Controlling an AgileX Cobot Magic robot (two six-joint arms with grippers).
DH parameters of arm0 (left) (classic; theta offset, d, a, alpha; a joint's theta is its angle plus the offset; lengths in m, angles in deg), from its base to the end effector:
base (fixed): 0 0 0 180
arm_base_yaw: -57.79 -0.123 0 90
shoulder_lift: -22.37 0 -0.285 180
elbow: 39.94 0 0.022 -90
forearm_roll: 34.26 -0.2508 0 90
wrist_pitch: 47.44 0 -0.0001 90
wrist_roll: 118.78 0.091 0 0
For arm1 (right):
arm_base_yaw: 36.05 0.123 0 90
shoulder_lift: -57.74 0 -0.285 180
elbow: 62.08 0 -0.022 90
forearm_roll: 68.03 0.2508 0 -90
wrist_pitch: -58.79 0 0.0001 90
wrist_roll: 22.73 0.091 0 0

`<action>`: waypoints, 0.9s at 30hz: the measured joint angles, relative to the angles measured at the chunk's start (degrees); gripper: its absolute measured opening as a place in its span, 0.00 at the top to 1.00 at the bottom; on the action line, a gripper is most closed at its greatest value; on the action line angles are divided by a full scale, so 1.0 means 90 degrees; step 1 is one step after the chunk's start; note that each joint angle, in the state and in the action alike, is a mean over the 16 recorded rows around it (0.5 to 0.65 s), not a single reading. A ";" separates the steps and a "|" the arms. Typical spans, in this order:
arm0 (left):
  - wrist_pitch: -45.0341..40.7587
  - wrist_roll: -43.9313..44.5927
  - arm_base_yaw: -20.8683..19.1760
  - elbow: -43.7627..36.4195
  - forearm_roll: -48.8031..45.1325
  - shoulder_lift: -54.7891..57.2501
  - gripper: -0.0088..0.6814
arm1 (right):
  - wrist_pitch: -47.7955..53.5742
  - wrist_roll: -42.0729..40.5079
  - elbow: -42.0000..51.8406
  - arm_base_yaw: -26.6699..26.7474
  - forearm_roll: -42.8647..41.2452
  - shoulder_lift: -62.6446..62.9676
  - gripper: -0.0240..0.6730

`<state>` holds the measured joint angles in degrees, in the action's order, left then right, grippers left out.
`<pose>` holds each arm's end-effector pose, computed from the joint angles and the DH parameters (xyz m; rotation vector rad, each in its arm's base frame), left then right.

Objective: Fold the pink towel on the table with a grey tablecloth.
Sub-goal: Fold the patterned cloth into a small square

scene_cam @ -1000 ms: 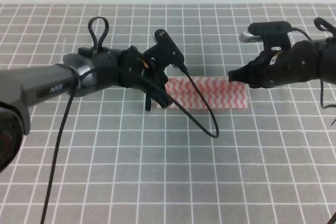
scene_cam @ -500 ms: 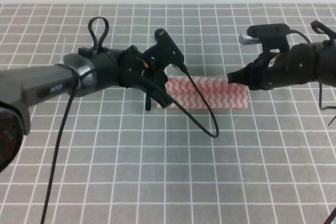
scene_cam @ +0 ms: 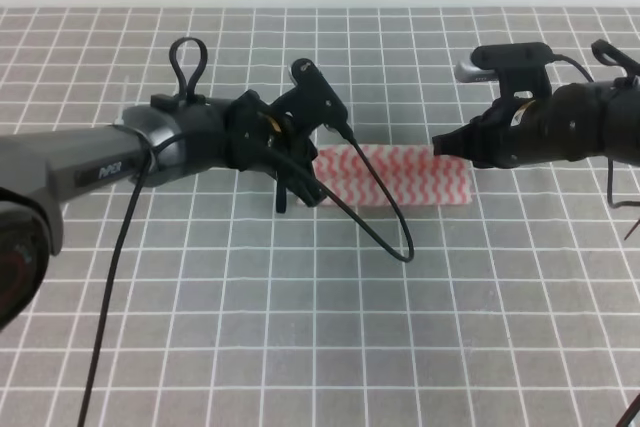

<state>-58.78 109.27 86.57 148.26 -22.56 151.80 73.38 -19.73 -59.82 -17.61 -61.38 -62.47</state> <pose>0.4137 -0.2314 0.1706 1.2638 1.9326 0.0233 0.4059 0.1382 0.1867 -0.2027 2.3979 0.2626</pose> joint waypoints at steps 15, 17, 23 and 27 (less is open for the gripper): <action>0.0048 0.0067 -0.0019 -0.0001 0.0198 0.0029 0.99 | -0.0148 0.0000 0.0000 0.0000 0.0000 -0.0030 0.99; 0.0061 0.0073 -0.0019 -0.0001 0.0200 0.0029 0.99 | -0.0157 0.0000 0.0000 0.0000 0.0000 -0.0030 0.99; 0.0093 0.0080 -0.0019 -0.0001 0.0202 0.0036 0.99 | -0.0180 0.0000 0.0000 -0.0001 0.0000 -0.0027 0.99; 0.0121 0.0082 -0.0019 -0.0001 0.0203 0.0057 0.99 | -0.0193 0.0000 0.0000 -0.0001 -0.0003 -0.0027 0.99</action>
<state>-57.69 110.00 86.40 148.25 -20.73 152.31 71.64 -19.73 -59.82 -17.62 -61.41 -62.71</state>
